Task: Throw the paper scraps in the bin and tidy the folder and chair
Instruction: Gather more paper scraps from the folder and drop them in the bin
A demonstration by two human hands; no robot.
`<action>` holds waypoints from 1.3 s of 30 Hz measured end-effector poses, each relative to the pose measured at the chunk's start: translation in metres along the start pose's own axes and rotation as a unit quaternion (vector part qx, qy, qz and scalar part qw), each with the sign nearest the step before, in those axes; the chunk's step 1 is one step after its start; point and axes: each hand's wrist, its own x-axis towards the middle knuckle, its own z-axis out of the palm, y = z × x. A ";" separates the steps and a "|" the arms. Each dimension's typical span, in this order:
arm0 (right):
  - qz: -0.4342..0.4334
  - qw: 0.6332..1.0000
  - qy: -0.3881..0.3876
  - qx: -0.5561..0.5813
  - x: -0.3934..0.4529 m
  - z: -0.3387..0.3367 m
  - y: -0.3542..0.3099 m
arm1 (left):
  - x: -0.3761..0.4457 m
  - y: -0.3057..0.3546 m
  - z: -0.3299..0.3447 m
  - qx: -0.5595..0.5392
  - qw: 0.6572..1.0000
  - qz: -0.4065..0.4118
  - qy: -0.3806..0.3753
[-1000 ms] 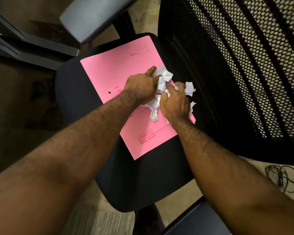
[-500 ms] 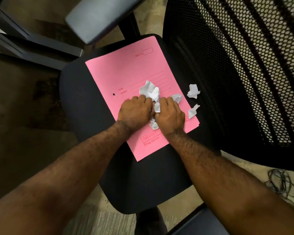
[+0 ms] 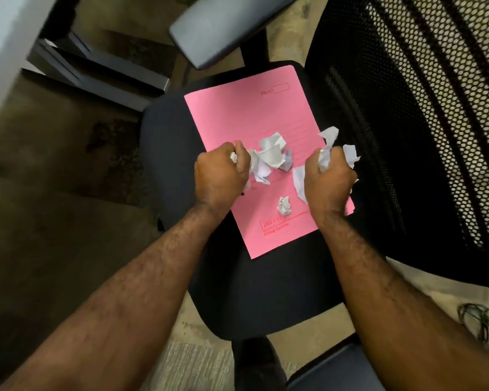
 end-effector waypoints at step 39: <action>-0.412 0.670 -0.614 0.069 -0.698 0.018 -0.125 | -0.636 -0.332 -0.330 -0.209 0.642 -0.588 0.445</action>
